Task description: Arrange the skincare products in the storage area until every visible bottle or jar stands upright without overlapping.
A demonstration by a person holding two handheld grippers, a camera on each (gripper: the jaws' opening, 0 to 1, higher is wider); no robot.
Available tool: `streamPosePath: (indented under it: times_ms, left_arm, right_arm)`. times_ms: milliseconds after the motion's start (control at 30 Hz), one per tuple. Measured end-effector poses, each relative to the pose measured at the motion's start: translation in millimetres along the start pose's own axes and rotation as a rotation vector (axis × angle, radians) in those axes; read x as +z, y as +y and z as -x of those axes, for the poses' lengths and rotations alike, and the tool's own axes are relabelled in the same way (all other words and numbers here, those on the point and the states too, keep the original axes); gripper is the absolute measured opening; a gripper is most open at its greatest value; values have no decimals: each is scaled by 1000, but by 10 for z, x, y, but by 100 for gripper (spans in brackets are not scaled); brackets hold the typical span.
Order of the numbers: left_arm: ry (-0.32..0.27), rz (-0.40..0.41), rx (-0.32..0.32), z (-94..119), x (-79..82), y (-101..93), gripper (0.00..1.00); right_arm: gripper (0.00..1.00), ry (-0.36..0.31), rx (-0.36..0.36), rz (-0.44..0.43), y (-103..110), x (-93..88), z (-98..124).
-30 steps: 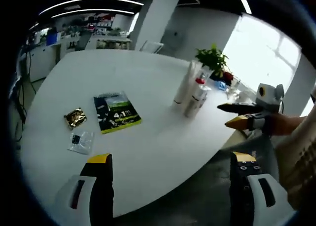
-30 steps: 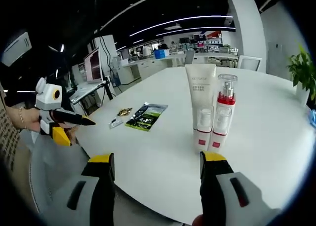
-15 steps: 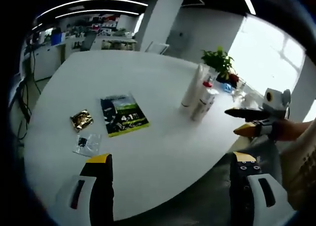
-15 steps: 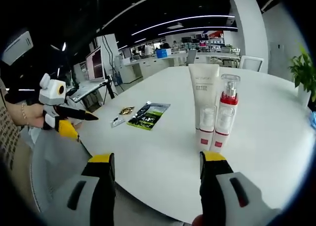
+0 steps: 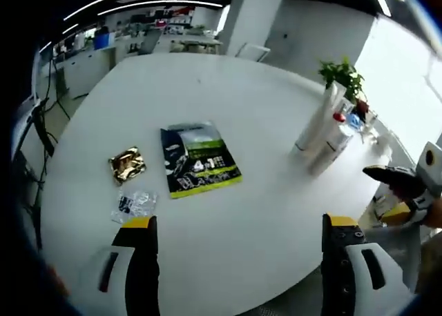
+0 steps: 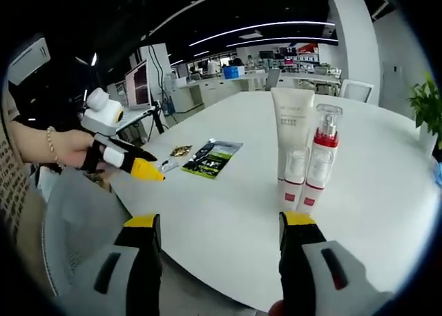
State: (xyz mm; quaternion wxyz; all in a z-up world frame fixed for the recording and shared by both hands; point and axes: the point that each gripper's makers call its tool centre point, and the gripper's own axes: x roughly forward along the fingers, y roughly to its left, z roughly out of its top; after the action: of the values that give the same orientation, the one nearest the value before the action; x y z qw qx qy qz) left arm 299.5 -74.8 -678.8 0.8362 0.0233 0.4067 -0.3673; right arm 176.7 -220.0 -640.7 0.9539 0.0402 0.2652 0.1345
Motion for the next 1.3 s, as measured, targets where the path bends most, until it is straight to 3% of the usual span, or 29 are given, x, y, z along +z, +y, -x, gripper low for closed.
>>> streamPosePath:
  times_ms: [133,433,800,1067,1100,1133,1300]
  left_arm:
    - [-12,-15,37,-139,151,42,97]
    - [41,-11,113,-577,341,200,97]
    - [119,27,244,-1080,400,520,97]
    - [185,-41,273,-1192,326,604,90]
    - [177,-103,284,-1203,361,649,90]
    - [175,-57,266,-1208,342,598,89]
    - [137,-93,251,-1198,413,588,77]
  right_arm:
    - [70,12,-3,9,-12,-31,1]
    - [70,11,-20,-26,-63,-38,11]
    - [70,16,-57,-55,-144,-60,19]
    - [69,20,-82,-56,-183,-69,26]
    - [69,21,-84,-55,-186,-70,26]
    - [69,21,-85,-55,-188,-71,26]
    - [69,26,-86,-51,-193,-82,24]
